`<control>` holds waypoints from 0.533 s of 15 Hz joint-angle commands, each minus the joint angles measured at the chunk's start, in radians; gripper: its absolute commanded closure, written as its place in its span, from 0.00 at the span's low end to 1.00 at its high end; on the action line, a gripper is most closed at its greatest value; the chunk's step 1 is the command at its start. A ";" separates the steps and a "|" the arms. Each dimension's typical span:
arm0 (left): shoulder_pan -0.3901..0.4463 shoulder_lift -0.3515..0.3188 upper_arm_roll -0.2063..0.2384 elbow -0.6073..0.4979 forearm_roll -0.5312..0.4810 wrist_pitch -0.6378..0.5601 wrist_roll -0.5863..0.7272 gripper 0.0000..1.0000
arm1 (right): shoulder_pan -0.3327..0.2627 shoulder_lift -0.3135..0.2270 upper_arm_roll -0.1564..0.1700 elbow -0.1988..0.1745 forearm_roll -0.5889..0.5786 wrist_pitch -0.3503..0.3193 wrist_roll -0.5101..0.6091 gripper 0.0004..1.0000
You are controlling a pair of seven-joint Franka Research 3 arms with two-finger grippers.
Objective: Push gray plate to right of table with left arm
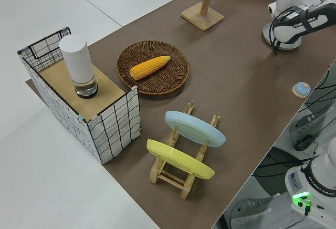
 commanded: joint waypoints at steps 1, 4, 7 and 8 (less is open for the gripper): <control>-0.007 0.014 -0.001 0.005 -0.025 0.010 -0.020 0.01 | -0.024 -0.027 0.014 -0.027 0.021 0.000 0.010 0.00; 0.017 -0.015 -0.014 0.004 -0.025 -0.028 -0.041 0.01 | -0.024 -0.027 0.014 -0.027 0.021 0.000 0.012 0.01; 0.056 -0.071 -0.017 0.005 -0.019 -0.128 -0.035 0.01 | -0.024 -0.027 0.014 -0.027 0.021 0.000 0.010 0.00; 0.074 -0.091 -0.017 0.005 -0.014 -0.164 -0.029 0.01 | -0.024 -0.027 0.014 -0.027 0.021 0.000 0.012 0.01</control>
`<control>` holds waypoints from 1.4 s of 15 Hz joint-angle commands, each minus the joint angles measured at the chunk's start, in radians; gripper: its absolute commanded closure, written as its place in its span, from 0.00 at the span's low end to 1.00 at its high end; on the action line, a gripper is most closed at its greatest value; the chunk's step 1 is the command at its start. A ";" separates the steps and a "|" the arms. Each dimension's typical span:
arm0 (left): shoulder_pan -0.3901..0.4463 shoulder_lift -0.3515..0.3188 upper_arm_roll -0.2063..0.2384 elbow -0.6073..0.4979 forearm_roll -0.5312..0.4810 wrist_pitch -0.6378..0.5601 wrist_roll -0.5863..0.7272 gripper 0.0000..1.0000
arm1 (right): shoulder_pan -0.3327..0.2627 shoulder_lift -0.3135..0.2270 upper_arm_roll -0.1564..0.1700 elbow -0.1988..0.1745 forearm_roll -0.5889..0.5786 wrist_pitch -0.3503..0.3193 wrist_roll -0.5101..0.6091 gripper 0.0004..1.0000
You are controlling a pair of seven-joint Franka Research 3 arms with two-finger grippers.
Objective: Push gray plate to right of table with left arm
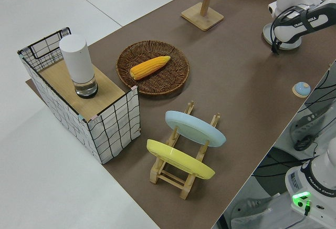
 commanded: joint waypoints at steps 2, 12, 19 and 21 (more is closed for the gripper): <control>0.087 -0.105 0.007 0.002 0.003 -0.182 0.005 0.01 | -0.024 -0.027 0.014 -0.027 0.021 0.000 0.012 0.00; 0.185 -0.139 0.302 0.288 0.323 -0.718 0.150 0.01 | -0.024 -0.027 0.014 -0.027 0.021 0.000 0.010 0.00; 0.300 -0.189 0.343 0.488 0.536 -0.875 0.284 0.01 | -0.024 -0.027 0.014 -0.027 0.021 0.000 0.010 0.00; 0.326 -0.206 0.343 0.529 0.552 -0.912 0.290 0.01 | -0.024 -0.027 0.014 -0.027 0.021 0.000 0.012 0.00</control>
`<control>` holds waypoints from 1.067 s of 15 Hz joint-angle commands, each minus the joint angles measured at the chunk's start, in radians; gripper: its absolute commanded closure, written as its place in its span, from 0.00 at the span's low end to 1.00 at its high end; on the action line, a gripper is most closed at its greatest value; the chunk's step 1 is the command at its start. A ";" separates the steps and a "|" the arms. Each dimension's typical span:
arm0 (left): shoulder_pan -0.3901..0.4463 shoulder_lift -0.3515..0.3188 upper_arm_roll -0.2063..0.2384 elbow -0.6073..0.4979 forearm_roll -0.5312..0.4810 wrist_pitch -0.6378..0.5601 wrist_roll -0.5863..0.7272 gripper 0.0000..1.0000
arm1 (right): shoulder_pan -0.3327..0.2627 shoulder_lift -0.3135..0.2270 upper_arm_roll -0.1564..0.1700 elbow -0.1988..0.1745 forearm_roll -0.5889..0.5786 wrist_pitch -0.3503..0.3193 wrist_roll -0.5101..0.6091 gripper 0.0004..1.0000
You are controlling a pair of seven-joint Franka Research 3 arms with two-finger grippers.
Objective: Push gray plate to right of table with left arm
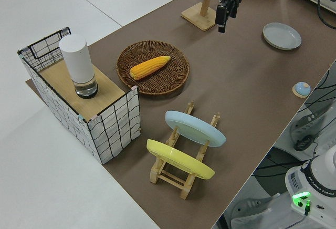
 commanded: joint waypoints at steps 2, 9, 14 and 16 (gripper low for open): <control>0.062 -0.019 -0.007 0.101 0.046 -0.076 0.027 0.01 | -0.024 -0.027 0.014 -0.027 0.021 0.000 0.010 0.00; 0.230 -0.020 -0.134 0.112 0.048 -0.076 0.039 0.01 | -0.024 -0.027 0.014 -0.027 0.021 0.000 0.010 0.00; 0.253 -0.026 -0.163 0.112 0.049 -0.076 0.039 0.01 | -0.024 -0.027 0.014 -0.027 0.021 0.000 0.010 0.00; 0.254 -0.026 -0.163 0.112 0.048 -0.076 0.039 0.01 | -0.024 -0.027 0.014 -0.027 0.021 0.000 0.012 0.00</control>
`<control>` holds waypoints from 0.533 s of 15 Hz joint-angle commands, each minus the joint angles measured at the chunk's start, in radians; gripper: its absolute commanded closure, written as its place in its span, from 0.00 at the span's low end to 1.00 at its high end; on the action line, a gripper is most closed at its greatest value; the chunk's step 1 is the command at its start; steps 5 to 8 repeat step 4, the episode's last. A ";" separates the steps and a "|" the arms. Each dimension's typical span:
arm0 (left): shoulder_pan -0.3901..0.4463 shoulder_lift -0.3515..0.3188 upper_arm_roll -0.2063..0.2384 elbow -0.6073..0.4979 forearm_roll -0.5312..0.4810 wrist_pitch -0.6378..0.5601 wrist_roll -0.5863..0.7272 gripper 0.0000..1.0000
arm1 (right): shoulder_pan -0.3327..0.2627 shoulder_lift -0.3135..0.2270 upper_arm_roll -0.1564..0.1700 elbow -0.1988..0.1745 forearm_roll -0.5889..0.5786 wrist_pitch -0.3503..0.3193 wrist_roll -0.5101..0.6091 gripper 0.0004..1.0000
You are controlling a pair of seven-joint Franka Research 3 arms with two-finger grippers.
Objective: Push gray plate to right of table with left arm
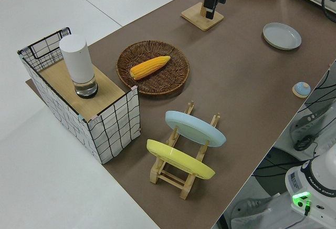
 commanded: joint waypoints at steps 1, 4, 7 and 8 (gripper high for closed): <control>0.024 0.002 -0.018 0.019 0.019 -0.025 0.011 0.01 | -0.024 -0.027 0.014 -0.027 0.021 0.000 0.010 0.00; 0.032 0.001 -0.027 0.019 0.019 -0.025 0.011 0.01 | -0.024 -0.027 0.014 -0.027 0.021 0.000 0.010 0.00; 0.032 0.001 -0.027 0.019 0.019 -0.025 0.011 0.01 | -0.024 -0.027 0.014 -0.027 0.021 0.000 0.010 0.00; 0.032 0.001 -0.027 0.019 0.019 -0.025 0.011 0.01 | -0.024 -0.027 0.014 -0.027 0.021 0.000 0.010 0.00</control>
